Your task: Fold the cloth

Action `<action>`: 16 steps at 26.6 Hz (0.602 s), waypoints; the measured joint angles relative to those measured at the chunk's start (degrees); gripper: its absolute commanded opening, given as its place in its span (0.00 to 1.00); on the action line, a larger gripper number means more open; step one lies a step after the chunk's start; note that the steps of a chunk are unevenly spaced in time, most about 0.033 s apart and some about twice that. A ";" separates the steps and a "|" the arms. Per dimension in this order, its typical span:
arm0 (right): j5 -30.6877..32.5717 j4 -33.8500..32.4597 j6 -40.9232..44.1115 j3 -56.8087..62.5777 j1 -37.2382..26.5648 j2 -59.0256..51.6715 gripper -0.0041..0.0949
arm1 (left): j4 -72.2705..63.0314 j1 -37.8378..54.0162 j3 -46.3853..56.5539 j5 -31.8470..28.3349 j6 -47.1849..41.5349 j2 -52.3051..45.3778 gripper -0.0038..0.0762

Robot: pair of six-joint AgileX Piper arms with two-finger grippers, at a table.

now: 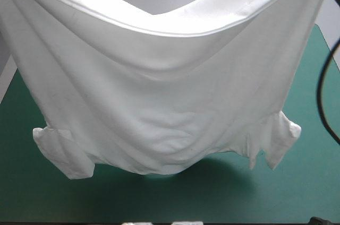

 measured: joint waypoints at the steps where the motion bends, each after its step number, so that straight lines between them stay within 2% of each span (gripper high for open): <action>1: -0.57 -1.52 -0.34 -0.05 0.00 1.10 0.03 | 0.31 0.00 0.00 -0.96 0.00 1.01 0.04; 4: -3.95 -7.84 -0.40 -0.05 0.00 5.21 0.03 | 2.55 0.00 -0.06 -5.97 0.00 5.50 0.04; 8: -13.77 -21.74 2.91 0.09 -0.47 12.85 0.03 | 4.27 0.00 0.00 -16.15 0.02 13.27 0.04; 11: -24.30 -30.33 14.00 0.42 -3.88 17.84 0.03 | 2.60 -0.15 0.29 -27.98 0.40 20.45 0.04; 14: -34.87 -38.22 30.99 0.49 -11.17 21.56 0.03 | 0.54 -2.28 -3.24 -40.48 7.15 27.92 0.04; 16: -38.41 -39.81 37.09 0.49 -16.81 22.04 0.03 | -0.21 -3.39 -8.02 -43.22 10.14 31.07 0.04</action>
